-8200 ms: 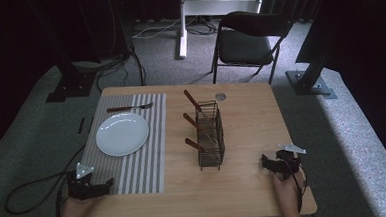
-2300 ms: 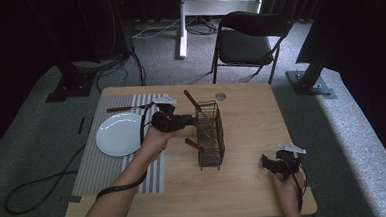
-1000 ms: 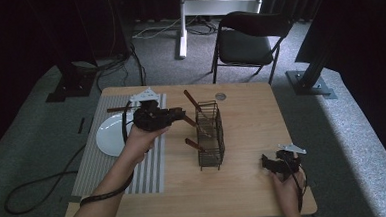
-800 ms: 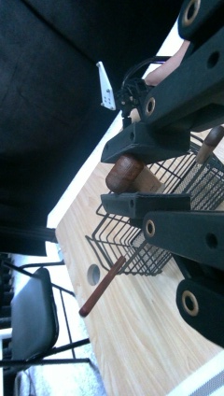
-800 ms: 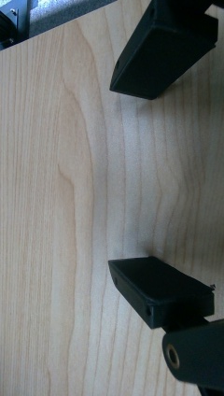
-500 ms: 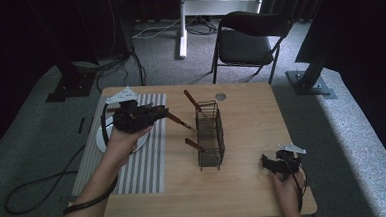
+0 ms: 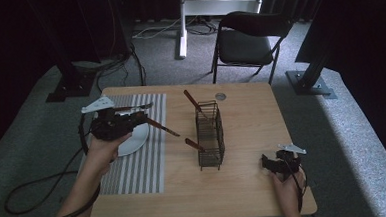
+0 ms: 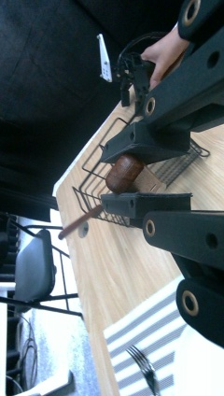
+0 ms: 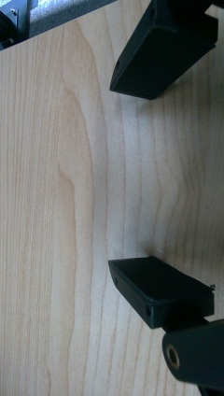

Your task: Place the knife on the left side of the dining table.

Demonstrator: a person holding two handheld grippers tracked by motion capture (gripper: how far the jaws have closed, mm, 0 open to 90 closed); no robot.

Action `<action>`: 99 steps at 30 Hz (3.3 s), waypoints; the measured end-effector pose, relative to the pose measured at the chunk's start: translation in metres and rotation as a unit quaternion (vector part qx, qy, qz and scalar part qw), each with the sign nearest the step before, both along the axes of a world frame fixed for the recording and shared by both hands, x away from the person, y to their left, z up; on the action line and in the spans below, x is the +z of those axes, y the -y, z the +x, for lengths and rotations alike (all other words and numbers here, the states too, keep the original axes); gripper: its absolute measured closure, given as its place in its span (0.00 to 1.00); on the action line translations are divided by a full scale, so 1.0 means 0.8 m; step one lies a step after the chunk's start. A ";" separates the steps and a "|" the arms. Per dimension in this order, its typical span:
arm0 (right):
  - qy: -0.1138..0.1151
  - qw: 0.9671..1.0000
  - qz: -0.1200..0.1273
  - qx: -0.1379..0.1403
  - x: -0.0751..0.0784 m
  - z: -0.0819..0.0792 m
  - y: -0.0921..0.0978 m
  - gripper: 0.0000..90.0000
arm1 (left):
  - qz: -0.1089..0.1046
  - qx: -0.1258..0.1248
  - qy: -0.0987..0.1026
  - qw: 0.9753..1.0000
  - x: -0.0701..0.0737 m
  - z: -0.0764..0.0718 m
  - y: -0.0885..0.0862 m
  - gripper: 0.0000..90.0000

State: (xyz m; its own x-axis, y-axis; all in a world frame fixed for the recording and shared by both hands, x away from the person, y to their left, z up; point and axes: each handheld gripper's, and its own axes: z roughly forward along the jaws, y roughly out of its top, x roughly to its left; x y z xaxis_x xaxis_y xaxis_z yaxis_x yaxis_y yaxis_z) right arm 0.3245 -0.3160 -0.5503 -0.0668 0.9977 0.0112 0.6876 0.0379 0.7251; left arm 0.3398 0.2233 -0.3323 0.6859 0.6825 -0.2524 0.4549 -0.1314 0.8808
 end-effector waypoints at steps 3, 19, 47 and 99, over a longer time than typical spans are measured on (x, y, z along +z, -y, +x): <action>0.000 1.000 0.000 0.000 0.000 0.000 0.000 0.14 | 0.007 0.011 -0.005 1.000 -0.008 -0.003 -0.010 0.83; 0.000 1.000 0.000 0.000 0.000 0.000 0.000 0.14 | 0.014 0.054 -0.053 0.997 -0.061 -0.018 -0.071 0.83; 0.000 1.000 0.000 0.000 0.000 0.000 0.000 0.14 | -0.027 0.087 -0.131 0.987 -0.123 -0.027 -0.119 0.84; 0.000 1.000 0.000 0.000 0.000 0.000 0.000 0.14 | 0.101 0.234 -0.238 0.937 -0.235 0.003 -0.161 0.44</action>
State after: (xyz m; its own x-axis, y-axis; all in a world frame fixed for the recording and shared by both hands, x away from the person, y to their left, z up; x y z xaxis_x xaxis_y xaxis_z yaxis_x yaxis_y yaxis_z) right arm 0.3245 -0.3159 -0.5504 -0.0660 0.9978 0.0120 0.6879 0.0368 0.7249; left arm 0.3423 0.3522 -0.5206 0.1429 0.9470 -0.2878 0.8389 0.0384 0.5429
